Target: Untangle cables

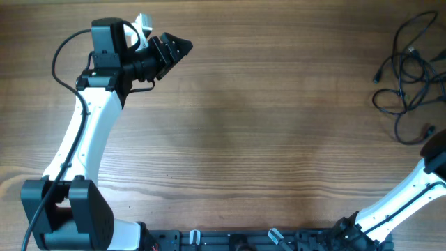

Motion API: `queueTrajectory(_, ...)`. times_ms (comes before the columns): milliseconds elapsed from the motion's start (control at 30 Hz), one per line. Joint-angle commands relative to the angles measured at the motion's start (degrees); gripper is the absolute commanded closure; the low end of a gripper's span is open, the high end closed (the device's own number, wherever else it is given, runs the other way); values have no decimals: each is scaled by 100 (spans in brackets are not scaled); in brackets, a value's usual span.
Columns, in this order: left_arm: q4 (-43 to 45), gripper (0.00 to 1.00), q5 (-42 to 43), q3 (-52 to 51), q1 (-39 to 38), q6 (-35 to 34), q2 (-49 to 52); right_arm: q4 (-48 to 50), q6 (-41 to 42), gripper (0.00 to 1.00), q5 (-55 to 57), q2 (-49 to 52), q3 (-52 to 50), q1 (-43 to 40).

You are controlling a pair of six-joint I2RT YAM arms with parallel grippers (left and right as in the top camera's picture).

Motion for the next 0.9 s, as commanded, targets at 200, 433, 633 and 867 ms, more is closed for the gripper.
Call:
queueTrajectory(200,-149,31,-4,9,-26,133,-33,87,1325,0,-457,59,-15,-33)
queueTrajectory(433,-149,31,-4,9,-26,133,-33,608,2430,0,-988,59,-15,-452)
queueTrajectory(633,-149,31,-72,11,-26,133,-33,861,2162,0,-2293,57,-15,-682)
queueTrajectory(867,-146,31,-109,9,-26,133,-33,1073,-431,1,-2404,46,74,-675)
